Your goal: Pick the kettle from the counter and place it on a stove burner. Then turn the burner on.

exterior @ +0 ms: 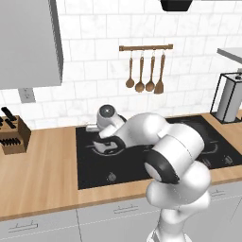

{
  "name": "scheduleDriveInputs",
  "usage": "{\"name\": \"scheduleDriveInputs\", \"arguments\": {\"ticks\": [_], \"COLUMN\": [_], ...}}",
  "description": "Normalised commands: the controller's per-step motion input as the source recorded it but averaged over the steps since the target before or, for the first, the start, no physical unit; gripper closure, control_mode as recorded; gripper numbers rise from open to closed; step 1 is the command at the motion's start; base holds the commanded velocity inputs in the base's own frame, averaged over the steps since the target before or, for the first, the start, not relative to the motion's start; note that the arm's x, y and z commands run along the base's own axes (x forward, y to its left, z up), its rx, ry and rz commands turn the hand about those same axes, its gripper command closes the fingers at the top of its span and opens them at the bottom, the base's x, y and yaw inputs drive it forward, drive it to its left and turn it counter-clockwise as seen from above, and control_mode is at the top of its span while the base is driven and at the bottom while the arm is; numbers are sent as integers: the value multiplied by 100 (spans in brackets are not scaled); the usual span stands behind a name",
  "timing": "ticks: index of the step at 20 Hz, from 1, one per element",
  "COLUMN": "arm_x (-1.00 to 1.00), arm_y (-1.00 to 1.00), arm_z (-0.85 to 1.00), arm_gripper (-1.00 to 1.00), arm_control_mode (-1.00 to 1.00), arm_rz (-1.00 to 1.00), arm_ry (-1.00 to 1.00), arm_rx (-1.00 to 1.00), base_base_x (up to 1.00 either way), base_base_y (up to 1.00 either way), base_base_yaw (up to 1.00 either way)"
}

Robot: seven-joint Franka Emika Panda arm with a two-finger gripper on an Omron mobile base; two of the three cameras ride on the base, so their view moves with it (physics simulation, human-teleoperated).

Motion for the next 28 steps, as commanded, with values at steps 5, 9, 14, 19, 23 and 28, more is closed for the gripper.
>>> {"name": "scheduleDriveInputs", "arguments": {"ticks": [5, 9, 14, 19, 23, 28], "arm_x": [16, 1, 0, 0, 0, -4], "arm_y": [0, 0, -8, 0, 0, 0], "arm_z": [-22, 0, 0, 0, 26, 49], "arm_gripper": [100, 100, -100, -100, -100, -100], "arm_control_mode": [-100, -100, -100, -100, -100, -100], "arm_rz": [0, 0, 0, 0, 0, 0], "arm_ry": [3, -1, 0, 0, 0, 0], "arm_rx": [0, 0, 0, 0, 2, 3], "base_base_x": [0, 0, 0, 0, 0, 0], "base_base_y": [0, 0, 0, 0, 0, 0], "base_base_yaw": [0, 0, 0, 0, 0, 0]}}
